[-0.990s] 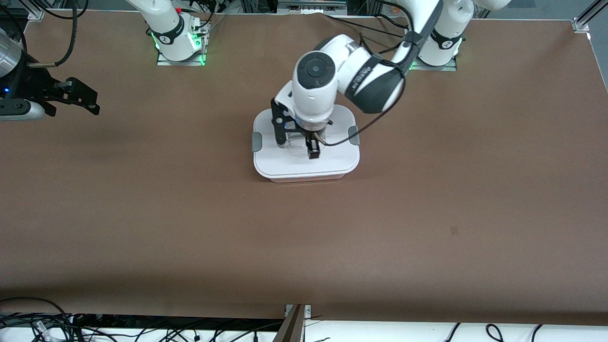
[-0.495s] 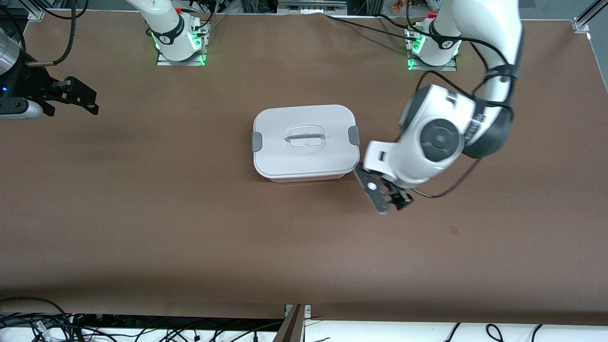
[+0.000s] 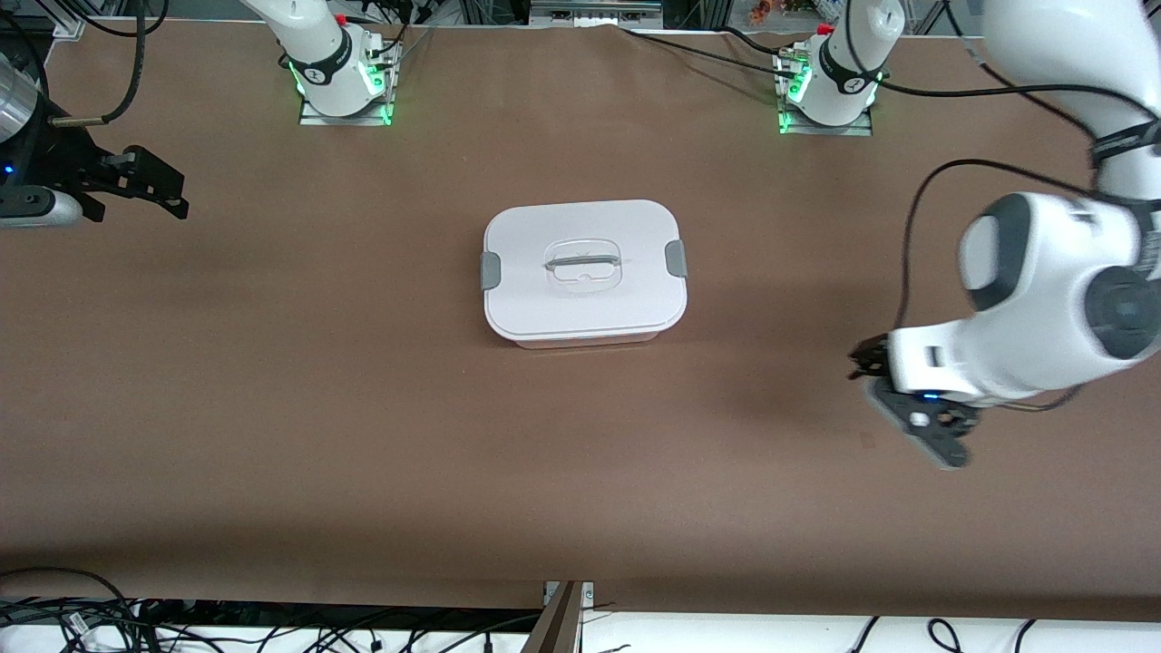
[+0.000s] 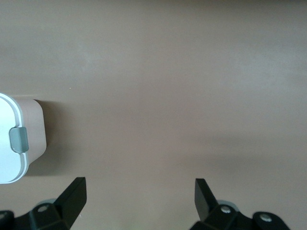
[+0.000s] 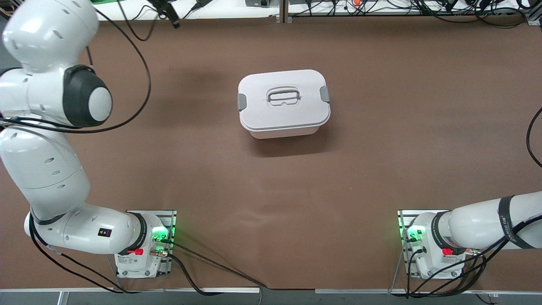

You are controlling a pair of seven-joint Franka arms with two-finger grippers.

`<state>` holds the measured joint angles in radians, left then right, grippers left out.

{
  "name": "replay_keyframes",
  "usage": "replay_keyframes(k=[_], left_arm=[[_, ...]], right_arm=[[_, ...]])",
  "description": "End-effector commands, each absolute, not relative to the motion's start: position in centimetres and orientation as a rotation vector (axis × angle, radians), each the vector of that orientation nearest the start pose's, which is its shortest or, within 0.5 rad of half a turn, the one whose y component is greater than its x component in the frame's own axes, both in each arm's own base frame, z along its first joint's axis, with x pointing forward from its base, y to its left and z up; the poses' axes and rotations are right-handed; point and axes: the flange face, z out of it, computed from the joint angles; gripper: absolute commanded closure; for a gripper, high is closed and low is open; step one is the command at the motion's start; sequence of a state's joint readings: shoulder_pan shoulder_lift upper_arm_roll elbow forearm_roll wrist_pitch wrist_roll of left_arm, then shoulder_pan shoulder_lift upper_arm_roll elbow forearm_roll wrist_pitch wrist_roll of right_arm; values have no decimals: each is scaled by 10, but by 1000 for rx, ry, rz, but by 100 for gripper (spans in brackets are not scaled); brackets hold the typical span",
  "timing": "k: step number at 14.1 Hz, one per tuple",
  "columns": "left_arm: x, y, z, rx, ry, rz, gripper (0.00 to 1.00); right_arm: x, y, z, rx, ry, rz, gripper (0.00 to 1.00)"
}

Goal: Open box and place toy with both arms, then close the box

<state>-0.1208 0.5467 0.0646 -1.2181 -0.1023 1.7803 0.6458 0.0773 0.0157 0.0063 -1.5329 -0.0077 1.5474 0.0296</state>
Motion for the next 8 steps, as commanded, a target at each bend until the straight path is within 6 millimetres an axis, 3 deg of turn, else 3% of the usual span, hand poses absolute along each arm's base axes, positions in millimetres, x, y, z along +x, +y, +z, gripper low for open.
replay_keyframes(k=[1, 4, 8], left_arm=[[684, -13, 501, -3130, 765, -47, 0], [647, 9, 537, -3196, 409, 17, 0], [601, 10, 576, -3173, 188, 134, 0]], right_arm=[[553, 53, 639, -3148, -115, -6, 0], [553, 54, 640, -3146, -123, -8, 0], [553, 52, 638, -3142, -113, 0, 0]])
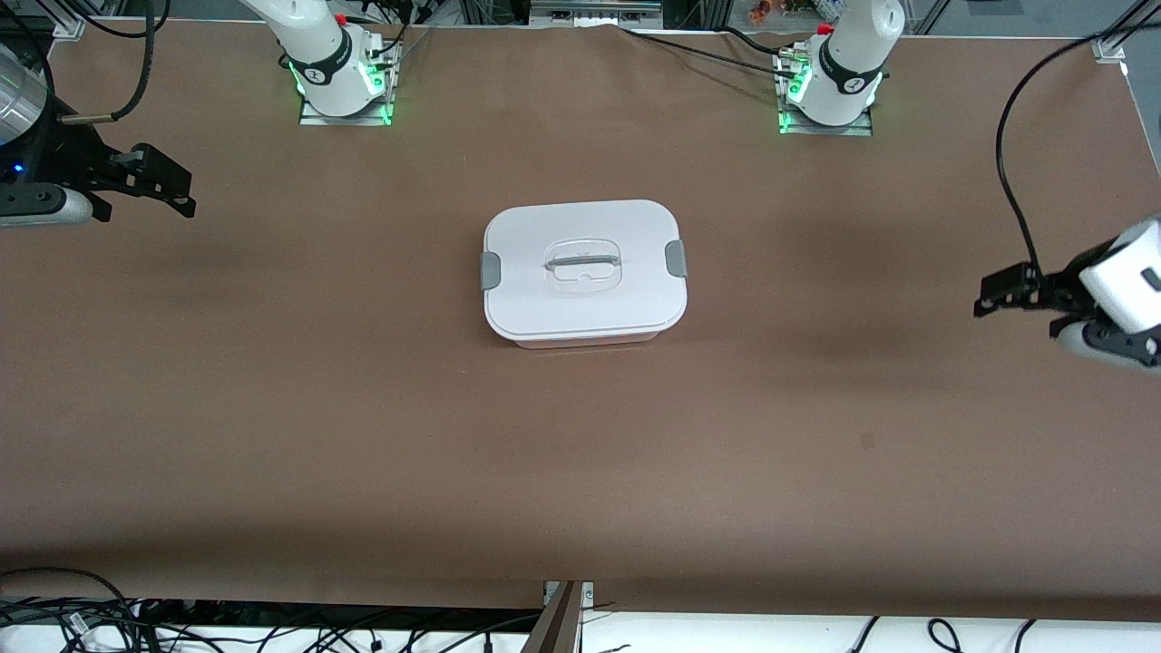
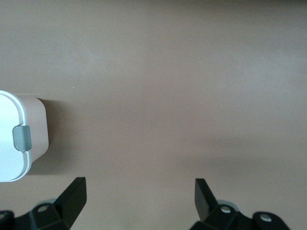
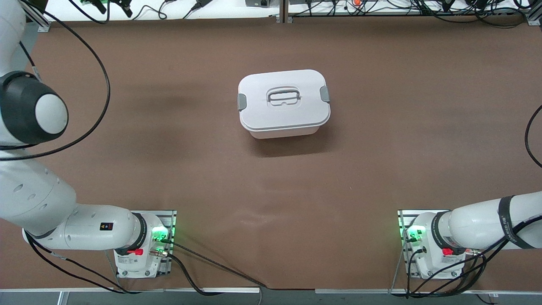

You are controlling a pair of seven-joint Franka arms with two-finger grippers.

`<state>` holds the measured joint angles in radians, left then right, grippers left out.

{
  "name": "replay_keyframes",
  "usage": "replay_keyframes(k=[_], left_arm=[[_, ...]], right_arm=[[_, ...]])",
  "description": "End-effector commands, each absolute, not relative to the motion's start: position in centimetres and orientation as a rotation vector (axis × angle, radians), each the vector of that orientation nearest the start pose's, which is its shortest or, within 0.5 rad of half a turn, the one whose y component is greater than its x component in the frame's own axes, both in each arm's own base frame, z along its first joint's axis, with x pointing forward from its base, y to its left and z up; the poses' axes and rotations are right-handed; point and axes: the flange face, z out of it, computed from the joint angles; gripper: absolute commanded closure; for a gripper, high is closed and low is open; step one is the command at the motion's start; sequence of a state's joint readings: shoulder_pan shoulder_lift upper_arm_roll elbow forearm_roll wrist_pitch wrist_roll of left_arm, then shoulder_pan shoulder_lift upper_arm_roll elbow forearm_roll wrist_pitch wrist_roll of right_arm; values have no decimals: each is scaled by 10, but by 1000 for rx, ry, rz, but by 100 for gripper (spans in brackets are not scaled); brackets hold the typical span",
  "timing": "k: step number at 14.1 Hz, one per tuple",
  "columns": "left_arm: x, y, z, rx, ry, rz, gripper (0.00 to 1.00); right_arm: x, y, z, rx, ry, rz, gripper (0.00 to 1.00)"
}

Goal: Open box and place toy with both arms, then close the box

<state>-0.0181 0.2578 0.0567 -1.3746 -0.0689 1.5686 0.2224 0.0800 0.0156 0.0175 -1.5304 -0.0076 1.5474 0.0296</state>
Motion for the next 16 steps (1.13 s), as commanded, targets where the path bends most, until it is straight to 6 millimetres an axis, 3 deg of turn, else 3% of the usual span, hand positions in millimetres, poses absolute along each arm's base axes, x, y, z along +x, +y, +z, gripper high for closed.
replay_keyframes(k=[1, 5, 8, 16], left_arm=[[591, 8, 581, -3176, 134, 149, 0], [578, 5, 587, -3178, 91, 182, 0], [586, 11, 576, -3176, 76, 211, 0], [589, 13, 583, -3173, 72, 192, 0]], right_arm=[[554, 50, 638, -3144, -106, 2, 0], [554, 50, 638, -3144, -106, 0, 0], [555, 50, 637, -3142, -106, -5, 0], [554, 49, 637, -3144, -106, 0, 0]])
